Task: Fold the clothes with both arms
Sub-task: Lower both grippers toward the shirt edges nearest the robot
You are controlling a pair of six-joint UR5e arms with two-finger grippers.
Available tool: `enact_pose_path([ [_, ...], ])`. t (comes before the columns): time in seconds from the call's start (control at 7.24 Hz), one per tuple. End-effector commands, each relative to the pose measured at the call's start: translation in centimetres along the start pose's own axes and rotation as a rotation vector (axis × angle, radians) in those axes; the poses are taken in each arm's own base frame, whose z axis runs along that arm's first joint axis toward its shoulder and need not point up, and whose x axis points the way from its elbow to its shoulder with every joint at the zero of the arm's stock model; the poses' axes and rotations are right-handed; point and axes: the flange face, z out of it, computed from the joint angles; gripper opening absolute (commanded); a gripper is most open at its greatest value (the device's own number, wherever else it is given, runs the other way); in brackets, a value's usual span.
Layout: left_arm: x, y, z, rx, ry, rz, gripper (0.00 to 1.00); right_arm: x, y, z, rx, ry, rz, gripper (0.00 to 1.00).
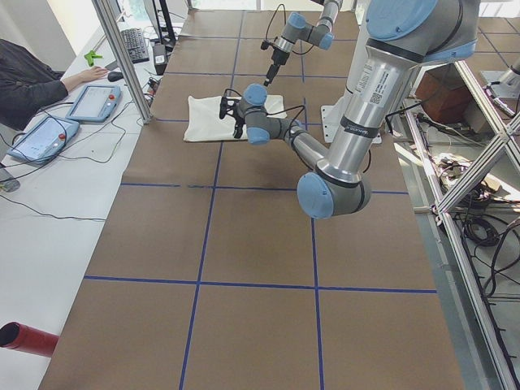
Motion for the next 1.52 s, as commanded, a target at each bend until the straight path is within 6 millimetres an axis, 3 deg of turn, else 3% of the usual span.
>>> enact_pose_path([
  [0.0, 2.8, 9.8, 0.2, -0.015, -0.031, -0.187, 1.00, 0.2, -1.0, 0.0, 0.019, 0.000, 0.044, 1.00],
  [0.28, 2.0, 12.4, 2.0, -0.008, -0.063, -0.336, 0.67, 0.2, -1.0, 0.1, 0.022, 0.003, 0.058, 1.00],
  [0.55, 0.9, 15.4, 3.0, -0.045, -0.096, -0.367, 0.67, 0.2, -1.0, 0.2, 0.022, 0.003, 0.059, 1.00],
  [1.24, 1.2, 18.0, 4.4, -0.051, -0.107, -0.351, 0.68, 0.6, -1.3, 0.6, 0.027, 0.013, 0.060, 1.00],
  [1.38, 1.2, 17.9, 4.5, -0.047, -0.108, -0.351, 0.61, 0.6, -1.3, 0.6, 0.027, 0.013, 0.060, 1.00],
])
